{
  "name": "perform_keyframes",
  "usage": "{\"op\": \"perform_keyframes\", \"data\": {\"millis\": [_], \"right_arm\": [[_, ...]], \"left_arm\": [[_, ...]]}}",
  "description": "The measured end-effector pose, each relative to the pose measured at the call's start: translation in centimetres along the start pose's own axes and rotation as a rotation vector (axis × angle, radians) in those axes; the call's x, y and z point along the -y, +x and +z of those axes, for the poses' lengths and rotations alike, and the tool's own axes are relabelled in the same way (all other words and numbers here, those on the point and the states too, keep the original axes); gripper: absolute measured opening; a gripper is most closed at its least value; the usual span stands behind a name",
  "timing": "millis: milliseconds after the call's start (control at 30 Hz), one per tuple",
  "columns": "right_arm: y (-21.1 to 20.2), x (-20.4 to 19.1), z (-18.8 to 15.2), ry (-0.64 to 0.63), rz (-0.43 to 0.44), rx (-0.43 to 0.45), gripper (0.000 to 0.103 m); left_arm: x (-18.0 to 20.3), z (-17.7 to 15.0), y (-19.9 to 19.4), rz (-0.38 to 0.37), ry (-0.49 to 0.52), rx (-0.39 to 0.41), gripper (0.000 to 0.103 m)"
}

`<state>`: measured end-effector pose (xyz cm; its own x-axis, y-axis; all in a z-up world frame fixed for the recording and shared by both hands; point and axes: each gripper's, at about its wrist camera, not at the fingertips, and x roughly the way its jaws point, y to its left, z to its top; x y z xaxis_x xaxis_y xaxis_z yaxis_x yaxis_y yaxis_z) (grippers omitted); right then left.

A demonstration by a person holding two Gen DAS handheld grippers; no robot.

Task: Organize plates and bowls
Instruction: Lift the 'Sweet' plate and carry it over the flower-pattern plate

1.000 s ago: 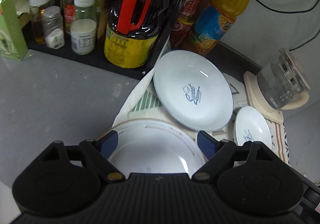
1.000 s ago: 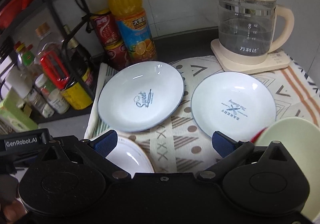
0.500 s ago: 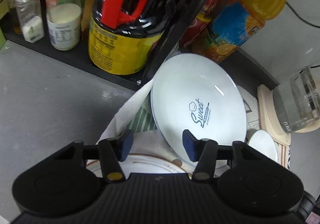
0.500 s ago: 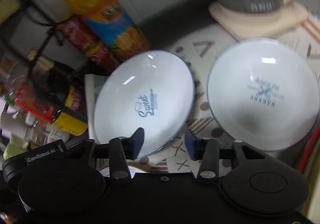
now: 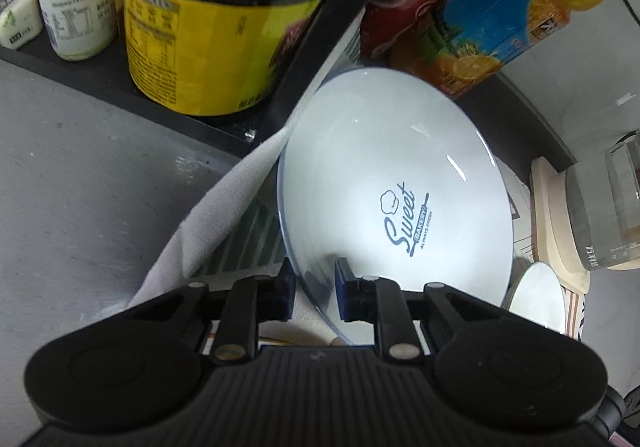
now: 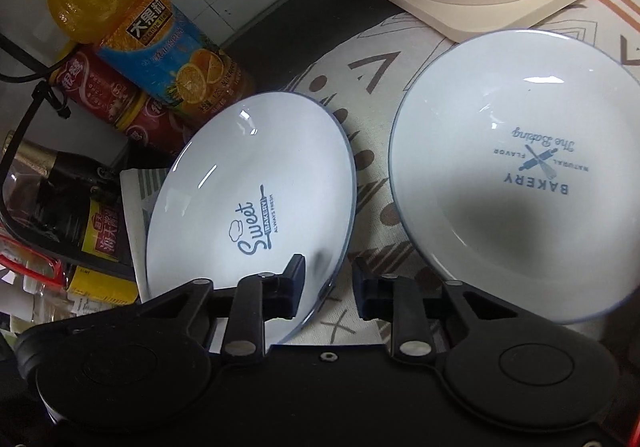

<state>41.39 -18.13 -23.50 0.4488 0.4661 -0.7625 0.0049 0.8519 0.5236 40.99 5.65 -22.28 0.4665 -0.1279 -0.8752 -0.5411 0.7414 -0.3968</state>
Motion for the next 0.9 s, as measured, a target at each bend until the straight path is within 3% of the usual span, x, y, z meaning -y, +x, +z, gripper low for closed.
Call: {"op": "perform_keyframes", "data": {"millis": [267, 900], "right_arm": [[1.2, 0.7, -0.3, 0.023, 0.058, 0.013, 0.011], [-3.4, 0.1, -1.0, -0.064, 0.080, 0.086, 0.013]], "left_arm": [[0.0, -0.3, 0.2, -0.002, -0.001, 0.033, 0.016], [0.2, -2.6, -4.4, -0.042, 0.024, 0.088, 0.013]]}}
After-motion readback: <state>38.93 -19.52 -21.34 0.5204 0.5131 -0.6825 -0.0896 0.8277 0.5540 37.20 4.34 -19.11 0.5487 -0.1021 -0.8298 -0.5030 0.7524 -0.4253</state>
